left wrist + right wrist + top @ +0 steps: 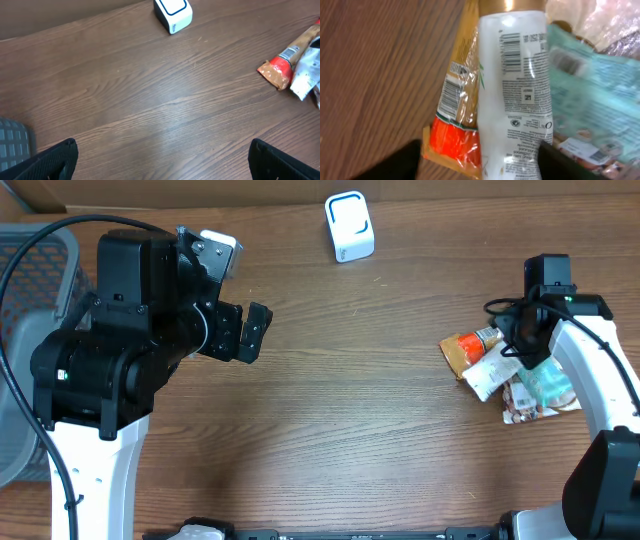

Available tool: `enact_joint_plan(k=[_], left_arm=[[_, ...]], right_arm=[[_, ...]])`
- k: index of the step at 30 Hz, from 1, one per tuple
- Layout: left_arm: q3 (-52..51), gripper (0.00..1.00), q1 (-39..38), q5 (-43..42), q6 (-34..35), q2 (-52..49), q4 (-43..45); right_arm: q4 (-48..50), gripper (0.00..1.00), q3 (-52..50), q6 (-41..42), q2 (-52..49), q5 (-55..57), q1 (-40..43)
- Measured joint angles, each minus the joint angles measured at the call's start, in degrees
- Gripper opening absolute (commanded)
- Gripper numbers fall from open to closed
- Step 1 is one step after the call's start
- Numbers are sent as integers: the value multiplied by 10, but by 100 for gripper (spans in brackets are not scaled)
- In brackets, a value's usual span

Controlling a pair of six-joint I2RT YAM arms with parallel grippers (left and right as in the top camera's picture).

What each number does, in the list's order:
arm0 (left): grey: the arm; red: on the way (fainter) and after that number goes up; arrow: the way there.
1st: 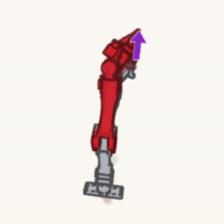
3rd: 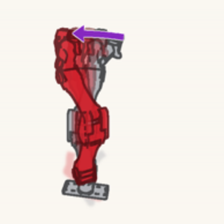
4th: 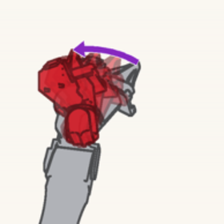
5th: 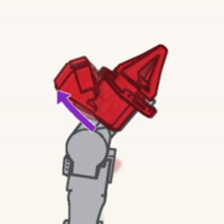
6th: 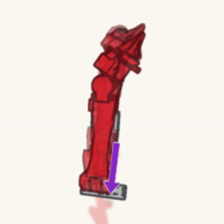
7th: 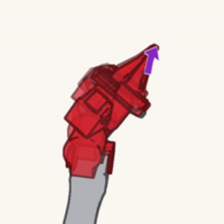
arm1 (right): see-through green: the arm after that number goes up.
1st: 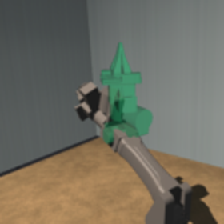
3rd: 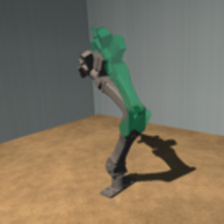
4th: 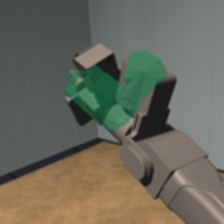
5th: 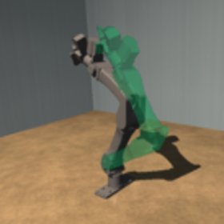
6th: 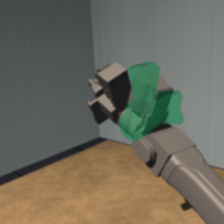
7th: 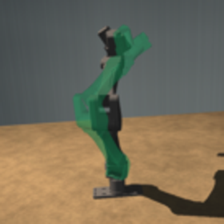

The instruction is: Scan the item barcode

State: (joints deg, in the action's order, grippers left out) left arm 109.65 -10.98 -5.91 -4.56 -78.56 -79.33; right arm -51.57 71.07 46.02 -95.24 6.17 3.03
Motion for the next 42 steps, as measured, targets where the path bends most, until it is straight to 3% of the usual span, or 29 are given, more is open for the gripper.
enact_joint_plan(k=[6,11,16,23,35,39,42], left_arm=[[0,100,0,0,0,0,0],[0,100,0,0,0,0,0],[0,100,0,0,0,0,0],[0,100,0,0,0,0,0],[0,100,0,0,0,0,0],[0,100,0,0,0,0,0],[0,100,0,0,0,0,1]], right_arm=[[-49,90,20,-83,13,-50,0],[-143,100,121,-178,70,-113,-8],[-205,100,218,-235,173,-151,-30],[-238,100,233,-258,265,-159,-31],[-240,100,226,-292,342,-133,-31],[-180,100,177,-296,404,-112,-31],[-88,100,85,-296,477,-96,-31]])
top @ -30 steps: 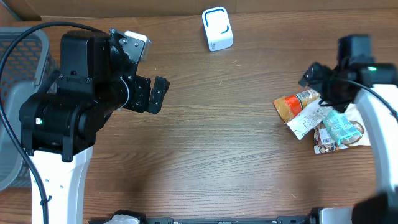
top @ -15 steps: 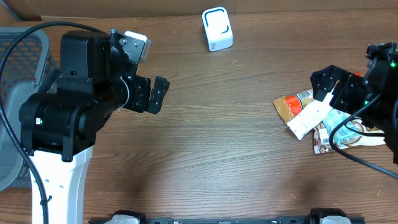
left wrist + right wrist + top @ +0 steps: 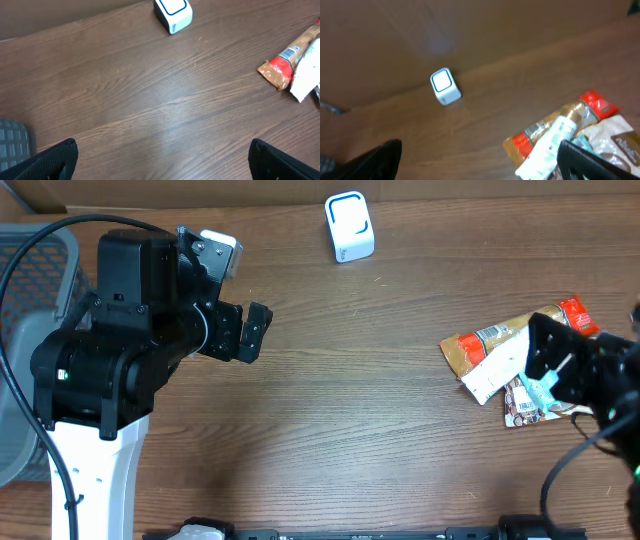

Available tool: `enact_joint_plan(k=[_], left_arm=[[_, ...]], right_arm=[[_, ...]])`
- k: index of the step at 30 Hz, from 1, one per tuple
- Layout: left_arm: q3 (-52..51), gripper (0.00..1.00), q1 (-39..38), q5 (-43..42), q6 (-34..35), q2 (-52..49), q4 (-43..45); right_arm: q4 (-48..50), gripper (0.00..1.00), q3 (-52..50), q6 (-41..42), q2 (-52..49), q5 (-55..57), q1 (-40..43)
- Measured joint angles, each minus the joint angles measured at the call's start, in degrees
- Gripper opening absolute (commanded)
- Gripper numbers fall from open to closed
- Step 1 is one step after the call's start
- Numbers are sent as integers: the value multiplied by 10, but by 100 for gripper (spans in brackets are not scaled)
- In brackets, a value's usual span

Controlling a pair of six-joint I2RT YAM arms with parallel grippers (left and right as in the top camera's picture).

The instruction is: Scan the item barcode

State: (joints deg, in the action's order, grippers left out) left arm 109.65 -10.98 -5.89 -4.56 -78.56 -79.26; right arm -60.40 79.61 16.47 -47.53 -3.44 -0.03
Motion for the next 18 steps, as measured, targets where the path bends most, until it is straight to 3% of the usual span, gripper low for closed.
enact_joint_plan(k=[10,18], left_arm=[[-1,100,0,0,0,0,0],[-1,100,0,0,0,0,0]], right_arm=[[422,100,-415,0,232,10,0],[585,100,-673,0,371,7,-11]])
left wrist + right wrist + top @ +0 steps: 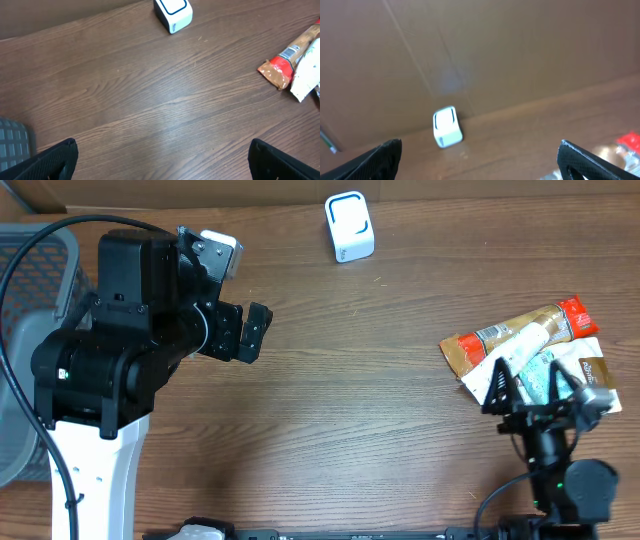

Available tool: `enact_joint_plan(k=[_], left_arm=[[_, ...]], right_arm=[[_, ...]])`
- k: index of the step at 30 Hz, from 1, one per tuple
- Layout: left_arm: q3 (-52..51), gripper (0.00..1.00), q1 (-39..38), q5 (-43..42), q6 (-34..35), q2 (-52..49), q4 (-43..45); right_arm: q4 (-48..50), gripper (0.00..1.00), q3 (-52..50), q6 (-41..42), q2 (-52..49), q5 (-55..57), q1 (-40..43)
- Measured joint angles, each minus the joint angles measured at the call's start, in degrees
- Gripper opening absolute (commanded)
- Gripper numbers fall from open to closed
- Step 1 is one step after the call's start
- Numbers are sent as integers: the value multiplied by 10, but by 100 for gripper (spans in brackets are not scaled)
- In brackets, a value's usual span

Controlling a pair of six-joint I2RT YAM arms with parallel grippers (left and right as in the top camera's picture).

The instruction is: Scan the item barcode

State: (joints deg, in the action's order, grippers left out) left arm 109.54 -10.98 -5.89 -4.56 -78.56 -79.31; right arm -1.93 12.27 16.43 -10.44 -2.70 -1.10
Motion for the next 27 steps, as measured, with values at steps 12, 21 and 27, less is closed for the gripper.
enact_joint_plan(k=[12,21,27], left_arm=[[0,100,0,0,0,0,0],[0,100,0,0,0,0,0],[0,100,0,0,0,0,0]], right_arm=[[-28,100,-112,1,95,0,-16],[-28,100,-112,1,96,0,-16],[-28,100,-112,1,96,0,-16]])
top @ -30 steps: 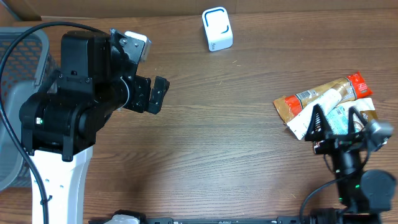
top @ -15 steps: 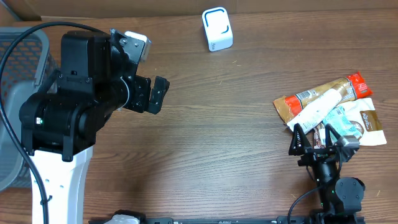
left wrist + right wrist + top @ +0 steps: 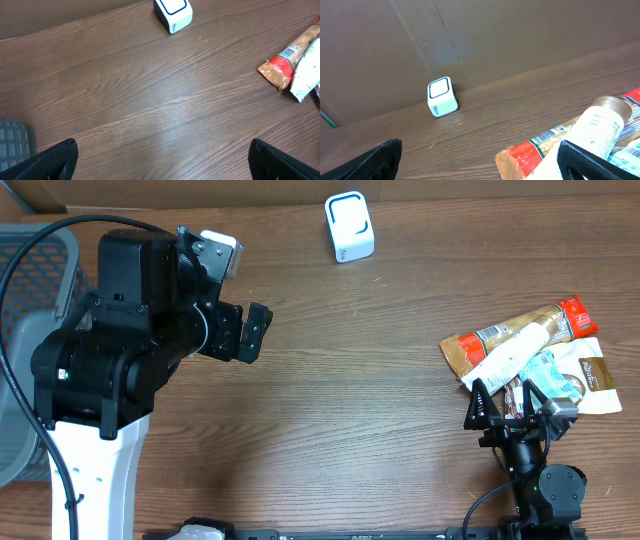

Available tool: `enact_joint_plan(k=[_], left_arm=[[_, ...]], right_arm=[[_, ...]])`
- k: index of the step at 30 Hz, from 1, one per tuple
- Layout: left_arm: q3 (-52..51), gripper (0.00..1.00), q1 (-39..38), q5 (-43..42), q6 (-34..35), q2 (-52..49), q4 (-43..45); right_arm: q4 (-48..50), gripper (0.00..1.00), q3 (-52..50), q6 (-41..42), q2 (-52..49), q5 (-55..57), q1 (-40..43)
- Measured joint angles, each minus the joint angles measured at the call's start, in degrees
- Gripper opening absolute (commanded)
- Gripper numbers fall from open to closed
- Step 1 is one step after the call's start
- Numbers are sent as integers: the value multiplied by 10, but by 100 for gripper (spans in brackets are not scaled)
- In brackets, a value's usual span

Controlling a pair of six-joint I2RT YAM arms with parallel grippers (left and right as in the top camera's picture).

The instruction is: Scan the item barcode

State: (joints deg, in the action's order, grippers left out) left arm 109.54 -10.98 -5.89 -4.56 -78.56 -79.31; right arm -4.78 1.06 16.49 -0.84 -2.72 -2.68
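The white scanner cube with a blue outline (image 3: 349, 226) (image 3: 173, 14) (image 3: 441, 97) stands at the back by the cardboard wall. On the right lies a pile of items: an orange packet with a red end (image 3: 500, 338) (image 3: 540, 145), a white tube with a barcode label (image 3: 512, 358) (image 3: 597, 125), a teal packet (image 3: 548, 380) and a white pouch (image 3: 592, 373). My right gripper (image 3: 507, 405) (image 3: 480, 162) is open and empty at the pile's near edge, facing the scanner. Far left, my left gripper (image 3: 243, 330) (image 3: 165, 162) hangs open and empty above the table.
A grey mesh basket (image 3: 25, 330) sits at the left edge, partly under the left arm. A brown cardboard wall (image 3: 470, 40) closes the back of the wooden table (image 3: 350, 400).
My right gripper sits a little further left and nearer the front edge, and its view has tipped down, so the orange packet and white tube show again. The left arm has not moved.
My right gripper was first close over the pile, right above the white tube's label. It then stood back at the right edge, empty. After that it was at the pile's near side facing the back wall, and now looks lower across the table. The left arm stayed still.
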Motion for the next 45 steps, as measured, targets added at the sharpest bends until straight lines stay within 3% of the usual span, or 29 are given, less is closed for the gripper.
enact_joint_plan(k=[22,27,31,35,45], left_arm=[[-6,100,0,0,0,4,1],[-61,100,0,2,0,45,28],[-169,100,17,0,0,120,80],[-316,100,49,-5,1,209,192],[-732,100,78,-27,2,456,667]], right_arm=[[0,100,0,0,0,0,0],[0,100,0,0,0,0,0],[0,100,0,0,0,0,0],[0,100,0,0,0,0,0],[0,100,0,0,0,0,0]])
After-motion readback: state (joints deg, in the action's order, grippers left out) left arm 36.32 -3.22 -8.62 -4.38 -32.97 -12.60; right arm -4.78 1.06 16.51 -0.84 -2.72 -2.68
